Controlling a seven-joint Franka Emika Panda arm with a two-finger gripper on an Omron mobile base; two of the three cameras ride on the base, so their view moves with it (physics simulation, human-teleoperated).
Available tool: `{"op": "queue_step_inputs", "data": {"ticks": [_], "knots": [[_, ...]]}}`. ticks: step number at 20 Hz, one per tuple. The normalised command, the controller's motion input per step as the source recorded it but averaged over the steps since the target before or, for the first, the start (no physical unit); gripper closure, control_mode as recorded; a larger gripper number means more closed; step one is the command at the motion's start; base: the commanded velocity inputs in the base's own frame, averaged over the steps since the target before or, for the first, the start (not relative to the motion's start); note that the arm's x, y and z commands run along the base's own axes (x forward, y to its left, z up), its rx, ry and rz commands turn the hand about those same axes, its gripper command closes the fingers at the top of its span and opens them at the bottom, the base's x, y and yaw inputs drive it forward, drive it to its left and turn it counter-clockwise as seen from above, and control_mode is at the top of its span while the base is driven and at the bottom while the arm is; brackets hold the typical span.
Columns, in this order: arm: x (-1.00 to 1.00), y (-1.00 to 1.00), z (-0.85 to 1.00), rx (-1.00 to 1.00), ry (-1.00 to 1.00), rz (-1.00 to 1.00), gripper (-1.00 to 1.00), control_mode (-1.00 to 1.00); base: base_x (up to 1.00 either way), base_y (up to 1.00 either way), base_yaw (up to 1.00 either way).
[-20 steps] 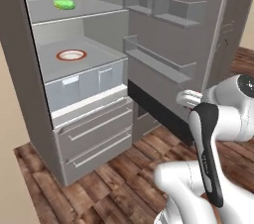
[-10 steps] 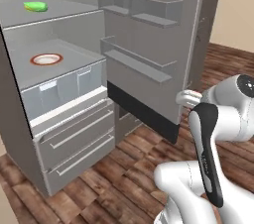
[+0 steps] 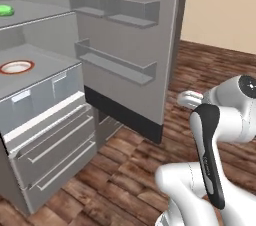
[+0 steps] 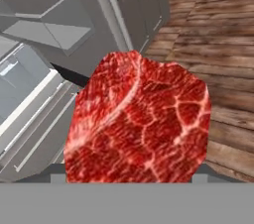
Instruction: Transport the steak from the fridge to the microwave and turn on the microwave.
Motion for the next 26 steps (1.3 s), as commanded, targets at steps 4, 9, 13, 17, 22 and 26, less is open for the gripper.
{"op": "queue_step_inputs", "data": {"ticks": [4, 9, 13, 17, 22, 26], "knots": [[0.00, 0.00, 0.00, 0.00, 0.00, 0.00, 1.00, 1.00, -0.34, 0.00, -0.32], [0.00, 0.00, 0.00, 0.00, 0.00, 0.00, 1.00, 1.00, -0.30, -0.02, -0.32], [0.00, 0.00, 0.00, 0.00, 0.00, 0.00, 1.00, 1.00, -0.18, -0.08, -0.31], [0.00, 0.00, 0.00, 0.00, 0.00, 0.00, 1.00, 1.00, -0.10, -0.21, -0.28], [0.00, 0.00, 0.00, 0.00, 0.00, 0.00, 1.00, 1.00, -0.04, -0.24, -0.26], [0.00, 0.00, 0.00, 0.00, 0.00, 0.00, 1.00, 1.00, -0.01, -0.26, -0.24]]}}
